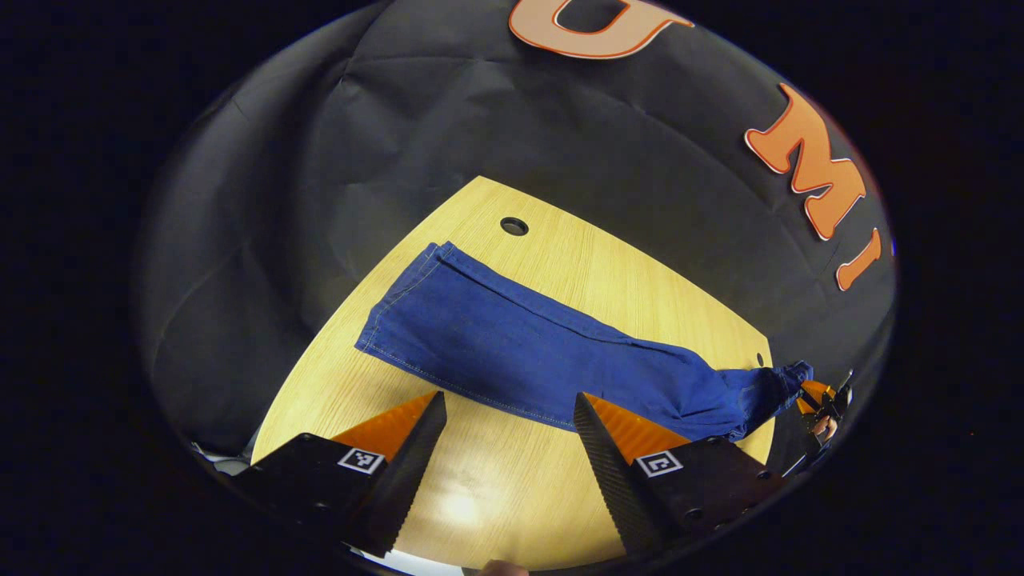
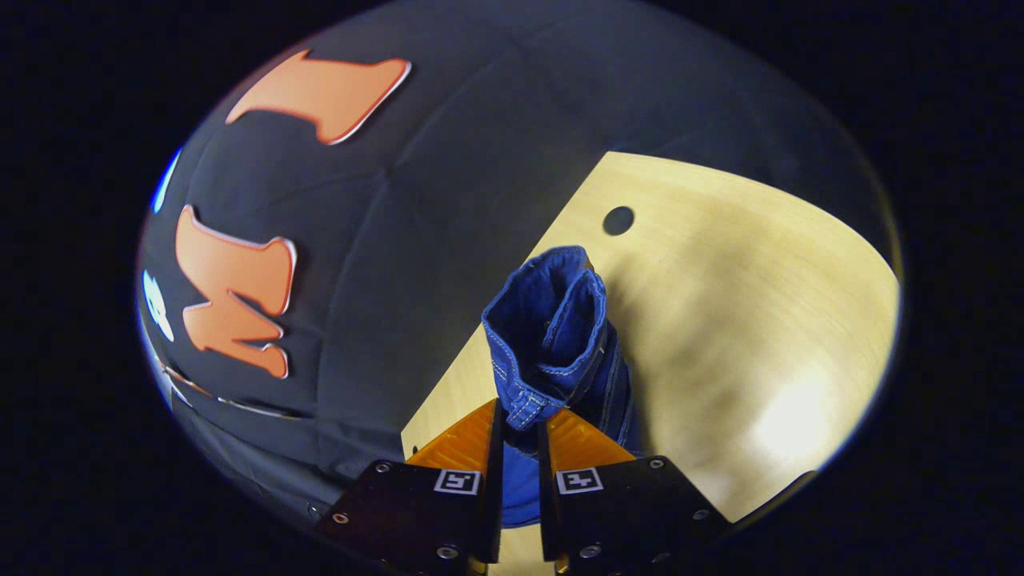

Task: Grasp the waist and the cuffs of the jeans and fold them to make the two legs overlap; first hold the waist and fold one-third of the jeans toward the cuffs, then hold the cuffs and fold the remaining one-third in the same direction to finish folding.

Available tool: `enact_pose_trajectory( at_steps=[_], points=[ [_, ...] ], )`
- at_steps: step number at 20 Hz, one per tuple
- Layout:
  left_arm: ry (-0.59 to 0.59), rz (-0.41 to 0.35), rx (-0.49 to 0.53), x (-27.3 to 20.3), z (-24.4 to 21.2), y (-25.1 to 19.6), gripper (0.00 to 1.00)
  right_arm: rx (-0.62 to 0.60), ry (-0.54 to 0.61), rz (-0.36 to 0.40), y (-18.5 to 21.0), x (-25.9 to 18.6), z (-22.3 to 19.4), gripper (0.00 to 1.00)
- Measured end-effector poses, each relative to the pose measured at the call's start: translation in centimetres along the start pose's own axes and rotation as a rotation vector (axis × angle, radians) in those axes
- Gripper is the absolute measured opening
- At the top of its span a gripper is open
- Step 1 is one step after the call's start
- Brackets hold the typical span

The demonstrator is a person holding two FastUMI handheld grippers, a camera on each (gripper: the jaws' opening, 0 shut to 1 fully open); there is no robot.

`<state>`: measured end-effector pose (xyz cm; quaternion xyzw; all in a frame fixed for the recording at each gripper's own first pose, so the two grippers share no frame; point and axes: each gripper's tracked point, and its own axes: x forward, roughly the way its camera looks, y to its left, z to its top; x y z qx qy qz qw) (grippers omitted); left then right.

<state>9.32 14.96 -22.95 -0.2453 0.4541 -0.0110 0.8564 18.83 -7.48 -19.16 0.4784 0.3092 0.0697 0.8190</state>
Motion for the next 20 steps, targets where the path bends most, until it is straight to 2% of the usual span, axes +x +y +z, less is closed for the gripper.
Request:
enact_pose_trajectory(
  at_steps=[3, 11, 15, 18, 20],
  points=[
    [0.007, -0.02, 0.004, 1.2, 0.4, 1.1, 0.98, 0.019, 0.045, 0.067, 4.3, 1.0, -3.5, 0.2],
    [0.026, -0.039, -0.038, 3.4, 1.2, 4.8, 0.98, -0.001, 0.175, 0.124, 9.8, 4.1, -12.1, 0.2],
    [0.046, -0.056, -0.074, 4.9, 1.1, 6.0, 0.98, -0.039, 0.267, 0.123, 11.5, 5.3, -17.1, 0.2],
    [0.064, -0.061, -0.096, 6.0, 1.0, 6.9, 0.98, -0.078, 0.298, 0.047, 10.6, 6.8, -19.9, 0.2],
    [0.076, -0.056, -0.104, 6.8, 1.0, 7.7, 0.96, -0.047, 0.328, 0.016, 10.7, 7.9, -21.6, 0.2]
  ],
)
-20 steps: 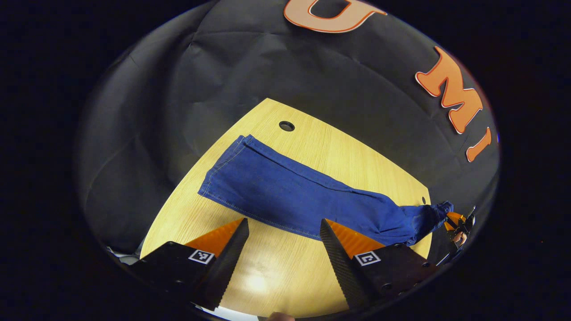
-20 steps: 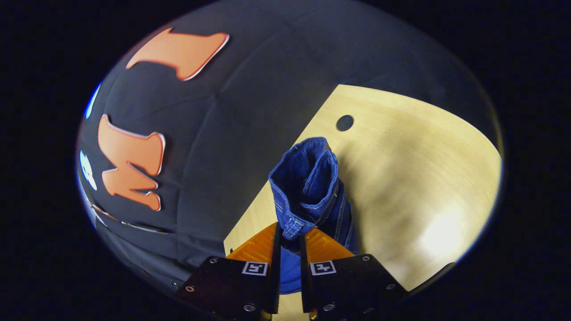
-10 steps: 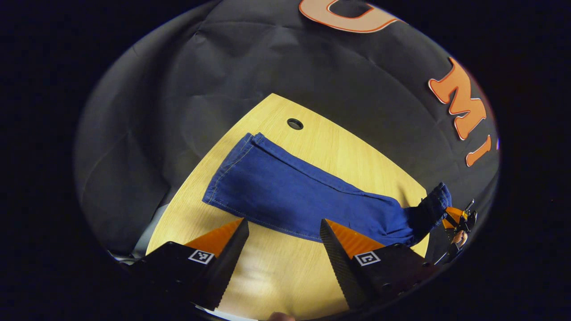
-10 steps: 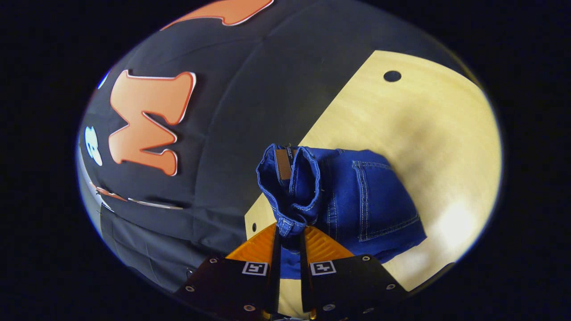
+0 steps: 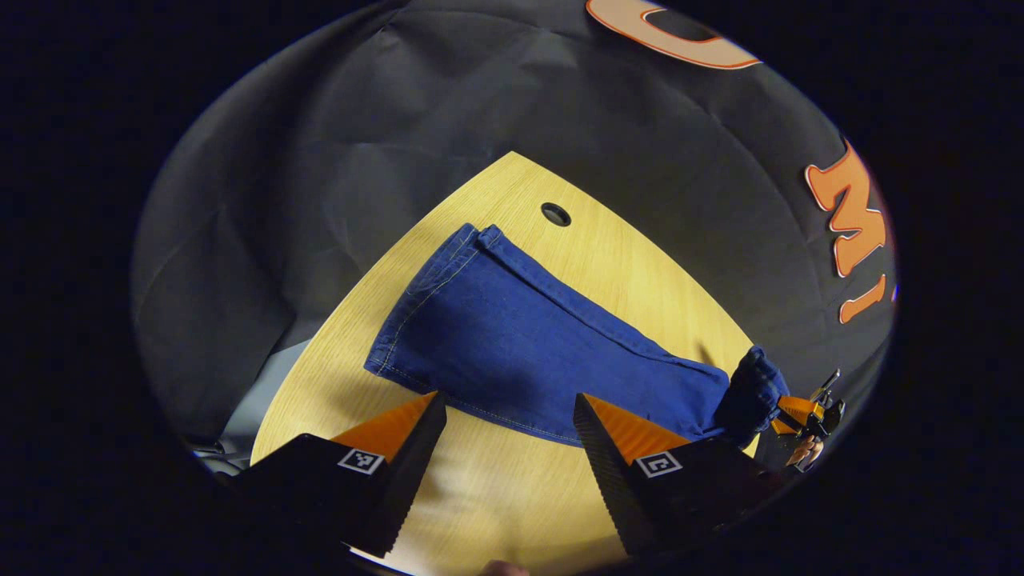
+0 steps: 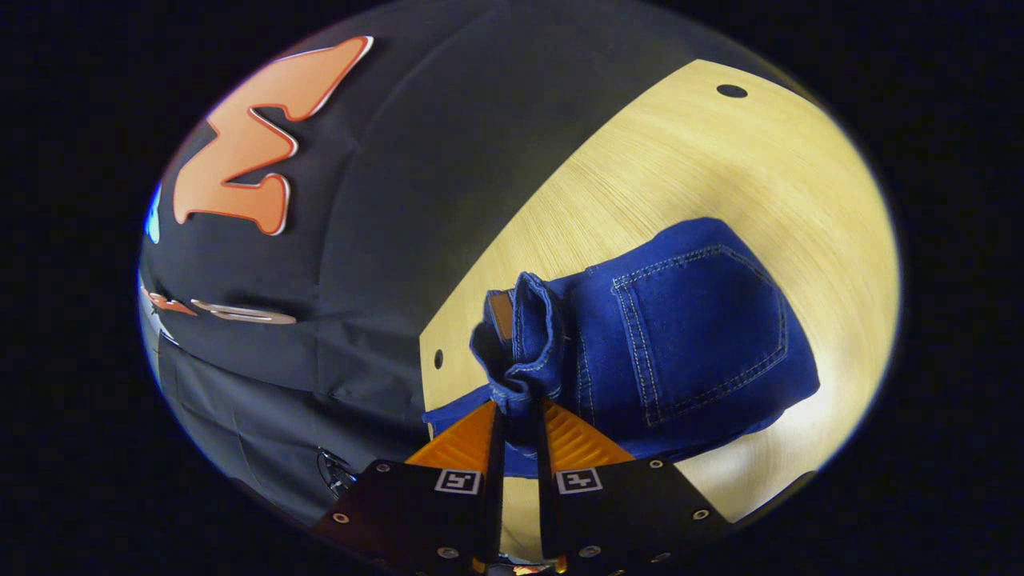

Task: Grasp the waist and the cuffs of the jeans and fold them to make the two legs overlap; first hold the waist and fold one-third of the jeans toward the cuffs, then hold the cuffs and fold the remaining one-third in the same direction to finish folding.

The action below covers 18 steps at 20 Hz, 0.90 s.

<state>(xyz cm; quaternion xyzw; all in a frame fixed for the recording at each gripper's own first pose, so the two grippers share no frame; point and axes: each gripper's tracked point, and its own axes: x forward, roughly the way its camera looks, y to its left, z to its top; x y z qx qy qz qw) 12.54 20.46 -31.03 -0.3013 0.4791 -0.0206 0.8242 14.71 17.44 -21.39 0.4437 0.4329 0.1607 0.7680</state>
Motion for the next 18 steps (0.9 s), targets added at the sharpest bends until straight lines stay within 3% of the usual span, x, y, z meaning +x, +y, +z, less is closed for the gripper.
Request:
enact_pose_trajectory(
  at_steps=[1, 2, 5, 6, 8, 9, 13, 18],
  points=[
    [0.007, 0.007, -0.006, 0.5, 0.1, 0.5, 1.0, -0.007, 0.008, -0.026, -0.5, 0.5, -0.4, 0.2],
    [0.01, 0.016, -0.011, 1.0, 0.3, 1.1, 0.98, -0.014, 0.015, -0.037, -0.5, 1.2, -0.9, 0.2],
    [0.009, 0.033, -0.045, 2.3, 0.9, 2.9, 0.98, -0.009, 0.024, -0.021, 0.2, 1.1, -1.8, 0.65],
    [0.005, 0.039, -0.061, 2.5, 1.1, 3.7, 0.98, -0.023, 0.01, -0.037, -0.1, 1.4, -1.7, 0.55],
    [0.003, 0.052, -0.105, 2.3, 1.8, 5.5, 0.98, -0.034, -0.003, -0.066, -0.7, 0.9, -1.8, 0.81],
    [-0.004, 0.052, -0.131, 2.1, 2.1, 6.1, 0.98, -0.041, -0.009, -0.077, -0.7, 0.7, -1.6, 0.86],
    [-0.015, 0.029, -0.196, 3.3, 4.2, 8.8, 0.98, -0.058, -0.044, -0.082, -0.3, -0.8, -1.2, 0.88],
    [-0.004, -0.06, -0.132, 5.8, 6.5, 6.7, 0.97, -0.059, -0.081, -0.079, 0.4, -2.9, -0.9, 0.88]
  ],
)
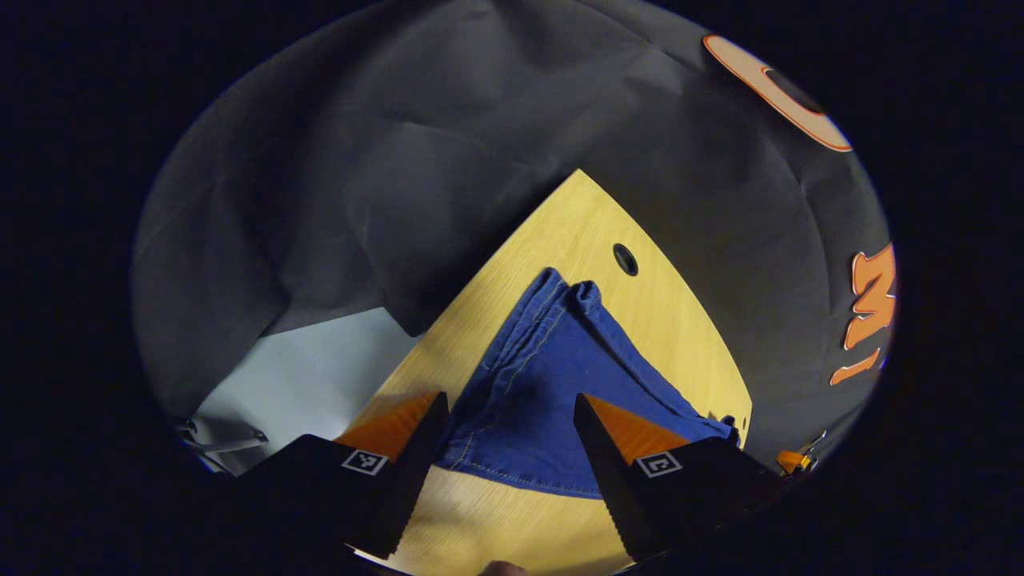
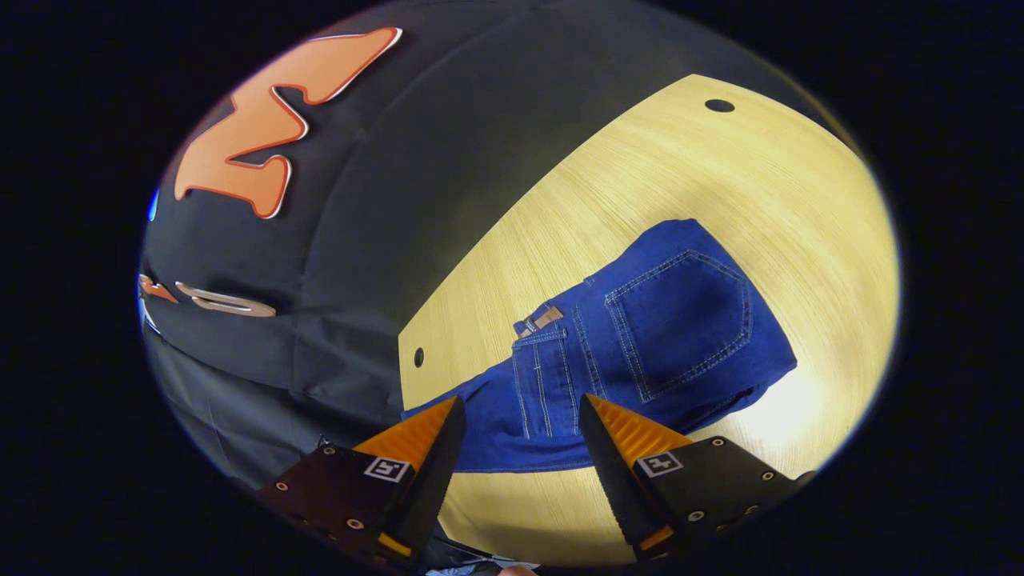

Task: Grasp the waist and the cuffs of the jeans and fold them to make the two legs overlap; first hold the waist and fold one-third of the jeans toward the cuffs, then hold the cuffs and fold the remaining one-third in the same direction to finish folding.

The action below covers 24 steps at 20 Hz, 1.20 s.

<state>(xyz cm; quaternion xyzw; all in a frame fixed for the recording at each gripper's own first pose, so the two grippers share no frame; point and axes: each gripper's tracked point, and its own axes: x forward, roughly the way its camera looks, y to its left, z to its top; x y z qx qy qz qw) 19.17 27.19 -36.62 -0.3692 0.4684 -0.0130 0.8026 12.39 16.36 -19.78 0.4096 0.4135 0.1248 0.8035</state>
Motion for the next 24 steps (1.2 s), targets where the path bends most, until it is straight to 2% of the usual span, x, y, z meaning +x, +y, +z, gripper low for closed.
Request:
enact_pose_trajectory(
  at_steps=[2, 3, 4, 6, 7, 9, 11, 12, 13, 16, 20, 24],
  points=[
    [0.022, -0.061, 0.015, 0.4, -0.1, -1.9, 0.97, -0.002, -0.009, 0.002, 0.1, -0.6, 0.0, 0.88],
    [0.024, -0.073, 0.025, 1.1, -0.2, -2.1, 1.0, 0.0, -0.013, -0.002, 0.1, -1.0, 0.0, 0.88],
    [0.047, -0.075, 0.025, 1.2, -0.5, -2.3, 0.95, -0.002, -0.016, 0.003, 0.2, -1.2, 0.0, 0.88],
    [0.058, -0.031, 0.029, 2.5, -1.0, -2.0, 0.62, -0.004, -0.026, 0.006, 0.2, -1.8, 0.1, 0.88],
    [0.037, 0.016, 0.016, 2.9, -0.8, -1.2, 0.45, -0.008, -0.03, 0.001, 0.1, -2.0, 0.1, 0.87],
    [0.015, -0.029, 0.003, 2.0, -0.7, -3.0, 0.12, -0.033, -0.052, 0.0, 0.1, -2.9, 0.5, 0.87],
    [-0.033, -0.046, 0.053, 0.3, -0.1, -4.4, 0.12, -0.057, -0.083, -0.006, 0.0, -3.8, 1.2, 0.88],
    [-0.068, -0.009, 0.072, -0.7, 0.1, -4.1, 0.12, -0.069, -0.103, -0.015, -0.3, -4.2, 1.7, 0.88],
    [-0.079, -0.02, 0.086, -1.4, 0.6, -5.2, 0.03, -0.082, -0.12, -0.017, -0.4, -4.6, 2.1, 0.89],
    [-0.126, -0.049, 0.171, -3.9, 0.3, -8.2, 0.03, -0.12, -0.16, -0.035, -0.9, -6.0, 3.4, 0.96],
    [-0.194, -0.085, 0.276, -7.1, 0.0, -14.0, 0.03, -0.175, -0.203, -0.04, -1.5, -7.8, 4.9, 0.98],
    [-0.232, -0.138, 0.335, -9.6, -0.3, -20.8, 0.02, -0.237, -0.246, -0.037, -2.0, -9.4, 6.4, 0.98]
  ],
)
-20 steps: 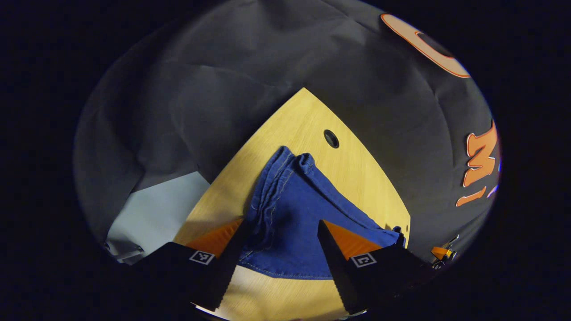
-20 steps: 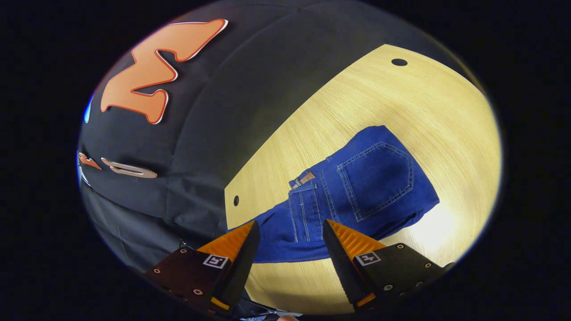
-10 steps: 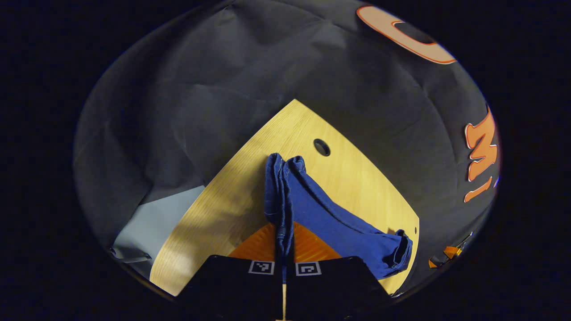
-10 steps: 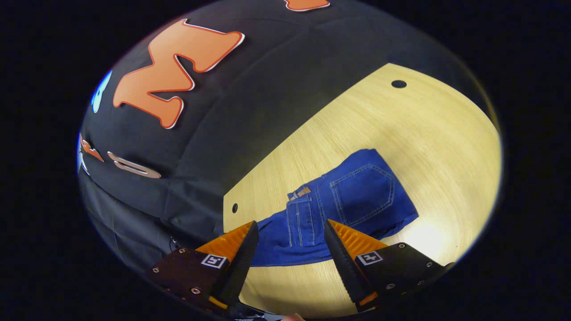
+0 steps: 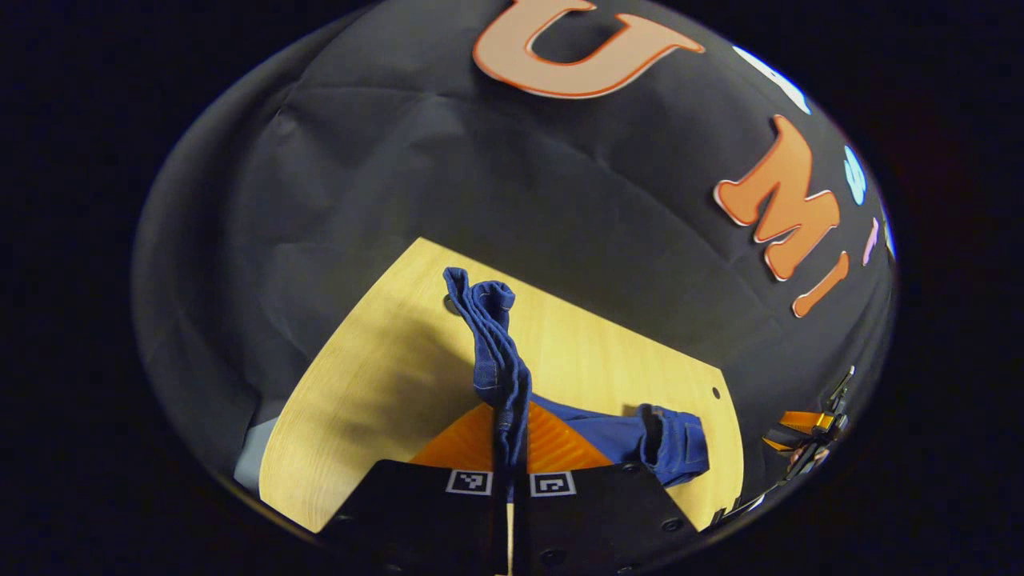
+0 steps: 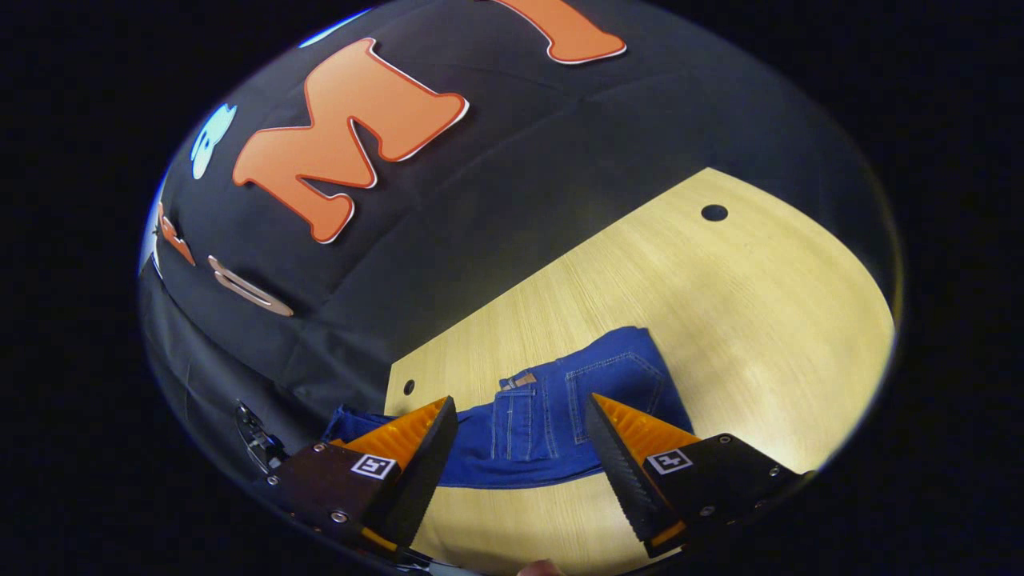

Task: Grasp the waist and the cuffs of the jeans and fold them to make the two legs overlap; first hold the waist and fold one-third of the jeans toward the cuffs, then hold the cuffs and fold the remaining one-third in the same direction to finish folding.

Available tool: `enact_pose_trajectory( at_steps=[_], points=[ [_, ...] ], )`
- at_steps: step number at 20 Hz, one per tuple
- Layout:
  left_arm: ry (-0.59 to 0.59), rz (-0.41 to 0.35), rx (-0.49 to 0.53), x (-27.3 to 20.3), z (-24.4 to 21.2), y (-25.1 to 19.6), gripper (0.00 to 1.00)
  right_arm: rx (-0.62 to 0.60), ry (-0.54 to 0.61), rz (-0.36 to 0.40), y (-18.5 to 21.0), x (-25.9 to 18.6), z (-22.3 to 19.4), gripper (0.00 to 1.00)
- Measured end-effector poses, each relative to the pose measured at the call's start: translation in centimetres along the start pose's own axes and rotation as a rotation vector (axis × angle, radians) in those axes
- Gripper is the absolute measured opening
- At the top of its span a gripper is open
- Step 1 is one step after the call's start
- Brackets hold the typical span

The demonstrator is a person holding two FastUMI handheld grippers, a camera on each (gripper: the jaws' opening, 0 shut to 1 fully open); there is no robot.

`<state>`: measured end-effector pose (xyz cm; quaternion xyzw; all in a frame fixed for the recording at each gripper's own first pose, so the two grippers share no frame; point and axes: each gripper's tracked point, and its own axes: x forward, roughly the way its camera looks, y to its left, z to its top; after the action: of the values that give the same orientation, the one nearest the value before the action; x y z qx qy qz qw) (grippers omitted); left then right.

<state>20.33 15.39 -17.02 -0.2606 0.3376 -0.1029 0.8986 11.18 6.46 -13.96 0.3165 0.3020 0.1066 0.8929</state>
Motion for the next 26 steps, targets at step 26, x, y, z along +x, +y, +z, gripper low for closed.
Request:
enact_pose_trajectory(
  at_steps=[26],
  points=[
    [0.158, -0.239, 0.35, 7.5, -10.5, -37.9, 0.03, -0.409, -0.043, -0.029, -6.3, -4.9, 2.6, 0.98]
  ],
)
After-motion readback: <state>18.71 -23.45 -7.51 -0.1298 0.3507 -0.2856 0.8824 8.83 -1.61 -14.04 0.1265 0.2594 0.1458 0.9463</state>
